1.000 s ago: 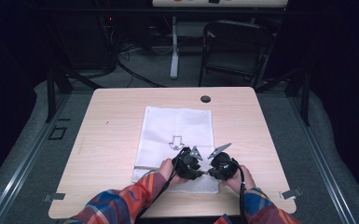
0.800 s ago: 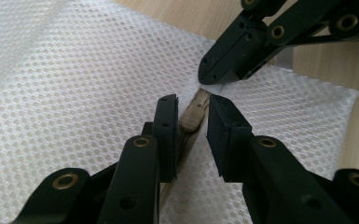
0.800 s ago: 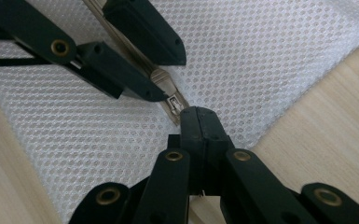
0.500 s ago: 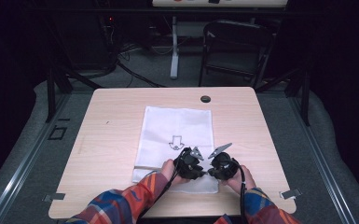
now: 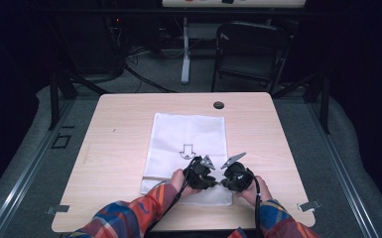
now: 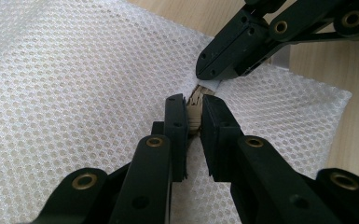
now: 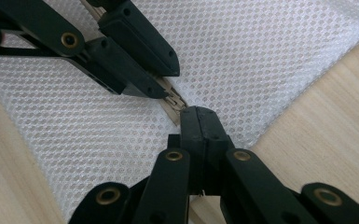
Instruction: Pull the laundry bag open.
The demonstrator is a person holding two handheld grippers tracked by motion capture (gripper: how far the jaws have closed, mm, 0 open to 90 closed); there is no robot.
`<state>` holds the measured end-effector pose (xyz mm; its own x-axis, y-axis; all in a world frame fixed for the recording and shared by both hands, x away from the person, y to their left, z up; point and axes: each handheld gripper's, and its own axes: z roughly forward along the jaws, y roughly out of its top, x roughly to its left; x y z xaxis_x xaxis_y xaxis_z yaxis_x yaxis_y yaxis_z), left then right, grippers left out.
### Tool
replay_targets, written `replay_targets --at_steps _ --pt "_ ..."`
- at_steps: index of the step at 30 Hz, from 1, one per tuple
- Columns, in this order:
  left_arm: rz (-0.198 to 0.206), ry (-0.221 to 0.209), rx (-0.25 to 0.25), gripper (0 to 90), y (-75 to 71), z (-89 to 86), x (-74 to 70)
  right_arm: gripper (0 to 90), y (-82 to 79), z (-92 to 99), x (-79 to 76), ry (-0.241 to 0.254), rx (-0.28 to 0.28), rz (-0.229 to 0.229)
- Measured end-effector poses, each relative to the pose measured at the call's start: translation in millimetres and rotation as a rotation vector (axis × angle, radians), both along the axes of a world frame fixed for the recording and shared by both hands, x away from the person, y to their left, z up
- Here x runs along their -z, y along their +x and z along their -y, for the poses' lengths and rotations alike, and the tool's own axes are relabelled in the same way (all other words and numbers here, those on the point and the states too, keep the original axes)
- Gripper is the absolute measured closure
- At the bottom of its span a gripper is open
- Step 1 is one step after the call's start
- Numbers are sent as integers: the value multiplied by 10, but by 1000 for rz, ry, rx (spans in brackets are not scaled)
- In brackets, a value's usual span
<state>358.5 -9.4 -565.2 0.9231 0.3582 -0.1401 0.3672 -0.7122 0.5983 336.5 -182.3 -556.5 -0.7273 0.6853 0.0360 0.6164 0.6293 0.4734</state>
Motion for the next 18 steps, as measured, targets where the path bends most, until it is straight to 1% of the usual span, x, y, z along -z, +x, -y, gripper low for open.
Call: replay_targets --at_steps 2,3,5,6,7,8,10,11,12,14,15,16,17,18 --pt "2 0 0 811 -1 -3 -3 900 -5 -9 6 10 3 5" --pt "2 9 0 811 -1 -8 -10 900 -8 -13 11 15 8 7" --pt "-2 3 -4 811 15 -31 -15 900 -4 -11 3 4 -1 3" --pt "-7 3 -6 811 17 -40 -19 900 -10 -13 9 15 14 3" --pt "-6 4 -8 811 23 -49 -24 900 -3 -6 1 0 6 0" --pt "-8 3 -8 810 26 -56 -26 900 -7 -11 9 14 10 3" --pt "-14 -1 -12 810 27 -66 -28 900 -2 -6 3 3 3 2" --pt "-14 8 -9 810 30 -74 -34 900 -4 -9 6 11 4 1" --pt "-20 8 -11 810 31 -81 -37 900 -7 -13 12 17 10 6" --pt "-22 11 -10 810 36 -106 -45 900 -7 -13 11 15 7 6" --pt "-21 10 -15 810 35 -118 -47 900 -2 -10 2 -2 -3 4" --pt "-29 8 -17 810 36 -137 -48 900 -2 -11 4 0 -4 6" --pt "-26 11 -23 810 31 -157 -52 900 -2 -12 3 -3 -4 6" --pt "-31 9 -18 810 36 -178 -51 900 -2 -12 0 -7 -7 5"
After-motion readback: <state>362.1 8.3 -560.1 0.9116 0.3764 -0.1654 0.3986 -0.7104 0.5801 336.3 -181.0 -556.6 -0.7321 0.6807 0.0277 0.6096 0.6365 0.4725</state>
